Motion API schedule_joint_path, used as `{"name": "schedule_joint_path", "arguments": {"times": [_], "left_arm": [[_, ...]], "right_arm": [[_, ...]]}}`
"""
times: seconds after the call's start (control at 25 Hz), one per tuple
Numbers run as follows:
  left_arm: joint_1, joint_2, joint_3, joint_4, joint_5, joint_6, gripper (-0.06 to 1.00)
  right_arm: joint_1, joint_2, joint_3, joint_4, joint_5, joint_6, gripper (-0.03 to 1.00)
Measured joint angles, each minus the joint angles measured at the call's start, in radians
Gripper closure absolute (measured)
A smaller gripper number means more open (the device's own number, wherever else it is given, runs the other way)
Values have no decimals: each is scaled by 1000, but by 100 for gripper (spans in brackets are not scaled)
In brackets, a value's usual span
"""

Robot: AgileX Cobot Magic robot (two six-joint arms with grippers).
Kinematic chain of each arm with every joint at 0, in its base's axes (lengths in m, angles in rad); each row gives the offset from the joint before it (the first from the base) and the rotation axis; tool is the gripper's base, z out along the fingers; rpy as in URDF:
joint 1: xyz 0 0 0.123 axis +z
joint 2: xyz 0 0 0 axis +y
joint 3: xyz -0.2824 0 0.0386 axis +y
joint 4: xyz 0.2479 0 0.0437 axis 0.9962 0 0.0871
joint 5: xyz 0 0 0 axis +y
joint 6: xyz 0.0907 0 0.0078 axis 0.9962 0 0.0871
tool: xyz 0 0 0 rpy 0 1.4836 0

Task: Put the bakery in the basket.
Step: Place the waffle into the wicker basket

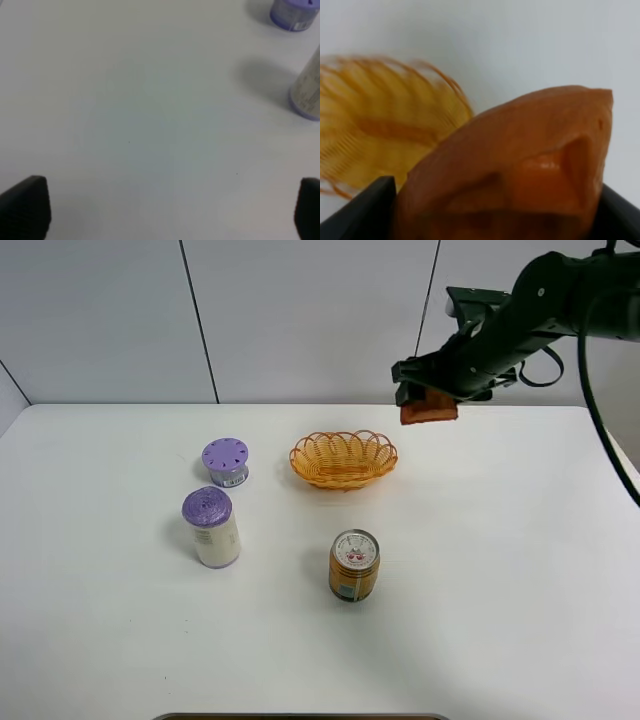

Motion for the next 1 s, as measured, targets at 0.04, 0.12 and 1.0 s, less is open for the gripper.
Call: {"name": "schedule_joint_path", "arguments": {"times": [0.04, 0.12, 1.0], "left_arm": [[0, 0, 0, 0, 0, 0, -5], [0, 0, 0, 0, 0, 0, -5], [0, 0, 0, 0, 0, 0, -5]], "right_arm": [[12, 25, -28, 0, 1, 6, 29], [33, 81, -77, 4, 4, 6, 29], [152, 427, -298, 76, 35, 41, 29]]}}
